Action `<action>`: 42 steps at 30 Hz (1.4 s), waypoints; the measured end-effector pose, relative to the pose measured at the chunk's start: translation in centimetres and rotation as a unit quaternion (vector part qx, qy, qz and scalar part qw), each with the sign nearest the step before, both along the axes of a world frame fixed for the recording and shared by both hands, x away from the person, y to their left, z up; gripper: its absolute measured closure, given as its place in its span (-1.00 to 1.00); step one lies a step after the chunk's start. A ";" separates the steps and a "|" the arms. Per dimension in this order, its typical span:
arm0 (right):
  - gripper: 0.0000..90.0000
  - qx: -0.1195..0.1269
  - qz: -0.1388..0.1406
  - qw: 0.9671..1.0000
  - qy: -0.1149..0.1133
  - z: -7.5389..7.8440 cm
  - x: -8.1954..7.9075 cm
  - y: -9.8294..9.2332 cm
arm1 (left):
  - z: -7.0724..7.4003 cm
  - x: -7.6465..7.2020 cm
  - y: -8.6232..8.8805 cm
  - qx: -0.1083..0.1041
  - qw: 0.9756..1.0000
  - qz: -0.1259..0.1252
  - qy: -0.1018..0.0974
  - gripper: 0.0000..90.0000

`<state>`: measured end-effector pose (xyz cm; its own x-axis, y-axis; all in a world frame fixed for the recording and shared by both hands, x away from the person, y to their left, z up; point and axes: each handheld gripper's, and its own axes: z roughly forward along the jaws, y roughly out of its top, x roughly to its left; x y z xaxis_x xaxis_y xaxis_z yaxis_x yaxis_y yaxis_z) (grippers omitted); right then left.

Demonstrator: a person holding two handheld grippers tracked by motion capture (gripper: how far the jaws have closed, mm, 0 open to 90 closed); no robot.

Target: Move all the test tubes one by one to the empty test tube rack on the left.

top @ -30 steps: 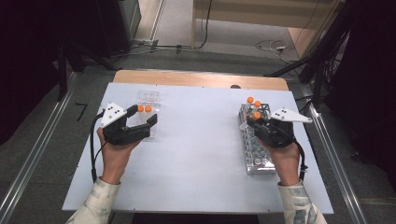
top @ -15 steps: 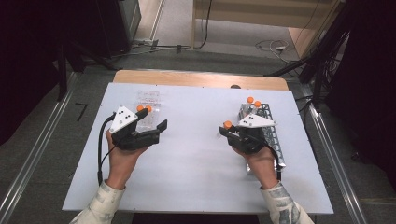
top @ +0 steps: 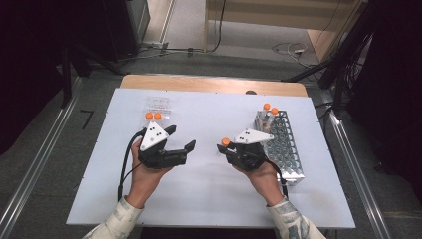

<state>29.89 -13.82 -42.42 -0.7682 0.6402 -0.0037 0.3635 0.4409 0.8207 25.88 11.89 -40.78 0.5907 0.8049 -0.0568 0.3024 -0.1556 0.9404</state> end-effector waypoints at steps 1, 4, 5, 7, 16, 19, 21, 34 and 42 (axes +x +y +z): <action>0.59 -0.001 0.004 1.000 0.000 0.0 -0.1 0.2 | 0.0 -0.1 -0.3 0.000 1.000 -0.005 -0.001 -0.51; 0.59 -0.004 0.015 1.000 -0.001 -0.2 -0.3 0.9 | 0.1 -0.4 -1.1 0.000 1.000 -0.018 -0.004 -0.49; 0.59 -0.005 0.017 1.000 0.000 -0.3 -0.4 1.2 | 0.1 -0.5 -1.3 0.002 1.000 -0.023 -0.005 -0.47; 0.59 -0.007 0.022 1.000 0.001 -0.4 -0.6 1.7 | 0.1 -0.6 -1.8 0.002 0.999 -0.032 -0.005 -0.44; 0.59 -0.015 0.050 0.999 0.004 -0.8 -1.2 3.7 | -0.5 -0.4 -3.1 0.000 0.998 -0.069 0.009 -0.17; 0.59 -0.012 0.054 0.998 0.006 -0.8 -1.4 4.0 | -0.8 -0.4 -3.4 0.006 0.997 -0.073 0.012 -0.06; 0.59 -0.009 0.058 0.998 0.006 -0.7 -1.4 4.1 | -1.0 -0.3 -3.4 0.011 0.997 -0.073 0.013 -0.01; 0.59 -0.006 0.060 0.998 0.008 -0.5 -1.7 4.2 | -1.3 -0.2 -3.4 0.006 0.995 -0.094 0.017 0.51; 0.58 -0.007 0.060 0.998 0.009 -0.5 -1.7 4.2 | -1.3 -0.3 -3.5 0.009 0.996 -0.093 0.011 0.55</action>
